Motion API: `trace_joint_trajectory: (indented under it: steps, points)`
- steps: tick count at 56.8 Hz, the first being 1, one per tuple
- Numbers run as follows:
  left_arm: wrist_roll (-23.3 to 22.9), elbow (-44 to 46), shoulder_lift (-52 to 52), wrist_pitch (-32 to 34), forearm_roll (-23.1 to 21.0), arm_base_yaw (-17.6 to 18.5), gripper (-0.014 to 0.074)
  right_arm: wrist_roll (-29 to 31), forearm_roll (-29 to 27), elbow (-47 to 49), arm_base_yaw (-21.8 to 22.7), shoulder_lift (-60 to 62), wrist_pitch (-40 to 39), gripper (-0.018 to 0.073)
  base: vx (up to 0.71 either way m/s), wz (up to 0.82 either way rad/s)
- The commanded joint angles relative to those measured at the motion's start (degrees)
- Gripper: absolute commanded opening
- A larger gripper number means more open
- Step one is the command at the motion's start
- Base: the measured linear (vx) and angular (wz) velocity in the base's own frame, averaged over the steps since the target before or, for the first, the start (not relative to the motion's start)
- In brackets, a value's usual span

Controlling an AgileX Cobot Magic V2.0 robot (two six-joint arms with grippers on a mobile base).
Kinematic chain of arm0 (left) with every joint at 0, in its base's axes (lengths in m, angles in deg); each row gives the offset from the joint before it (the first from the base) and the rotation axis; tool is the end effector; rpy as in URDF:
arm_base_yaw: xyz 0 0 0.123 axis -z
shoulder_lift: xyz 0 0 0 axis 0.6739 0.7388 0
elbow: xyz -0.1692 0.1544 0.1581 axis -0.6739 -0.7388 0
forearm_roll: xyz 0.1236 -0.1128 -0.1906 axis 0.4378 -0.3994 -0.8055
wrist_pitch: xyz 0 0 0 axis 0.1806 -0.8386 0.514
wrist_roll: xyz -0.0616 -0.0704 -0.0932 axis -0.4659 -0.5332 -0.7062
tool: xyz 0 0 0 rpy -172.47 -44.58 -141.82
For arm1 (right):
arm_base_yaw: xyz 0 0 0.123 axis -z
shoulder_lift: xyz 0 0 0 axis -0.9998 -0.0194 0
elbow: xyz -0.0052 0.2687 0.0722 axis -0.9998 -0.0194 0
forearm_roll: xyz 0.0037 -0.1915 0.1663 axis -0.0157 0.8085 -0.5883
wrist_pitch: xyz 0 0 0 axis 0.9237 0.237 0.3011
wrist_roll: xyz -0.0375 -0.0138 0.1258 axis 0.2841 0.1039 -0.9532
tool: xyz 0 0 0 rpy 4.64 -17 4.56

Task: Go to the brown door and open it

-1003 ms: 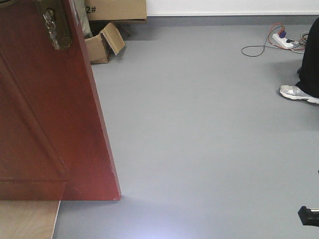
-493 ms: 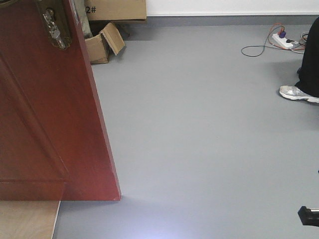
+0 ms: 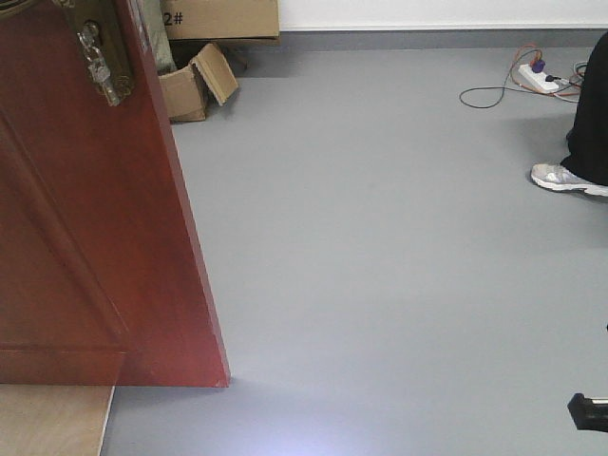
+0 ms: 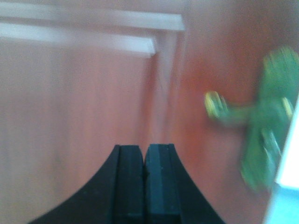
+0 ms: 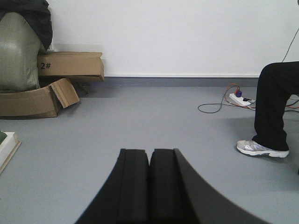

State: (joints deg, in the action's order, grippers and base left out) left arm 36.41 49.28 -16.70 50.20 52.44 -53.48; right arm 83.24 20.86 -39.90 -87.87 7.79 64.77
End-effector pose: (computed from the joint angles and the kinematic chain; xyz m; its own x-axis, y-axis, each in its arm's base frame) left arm 0.1064 0.0195 0.3018 0.1644 -0.1488 -0.9751 -0.1557 0.9722 -0.1746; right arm 0.1043 -0.0013 0.1727 -0.1852 -0.0259 -0.9824 0.0080 0.9996 -0.0279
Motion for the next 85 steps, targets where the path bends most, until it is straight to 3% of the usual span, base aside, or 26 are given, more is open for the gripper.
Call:
trace_joint_trajectory:
  steps: [1,18,32,46,85]
  points:
    - [-0.1,-2.3,-4.1,4.5,0.2,2.8,-0.0006,0.3,0.3,-0.3,-0.1,0.6,-4.4,0.0000,0.00,0.00]
    - [-0.1,-12.3,-11.0,4.5,2.6,7.1,-0.0006,0.3,0.3,-0.3,-0.1,0.6,-4.4,0.0000,0.00,0.00]
    - [-0.1,-15.4,-11.0,4.5,2.6,7.3,-0.0006,0.3,0.3,-0.3,-0.1,0.6,-4.4,0.0000,0.00,0.00]
    - [-0.1,-17.8,-11.0,4.1,4.1,11.0,-0.0006,0.3,0.3,-0.3,-0.1,0.6,-4.4,0.0000,0.00,0.00]
    - [-0.1,-17.9,-11.0,4.0,4.1,10.4,-0.0006,0.3,0.3,-0.3,-0.1,0.6,-4.4,0.0000,0.00,0.00]
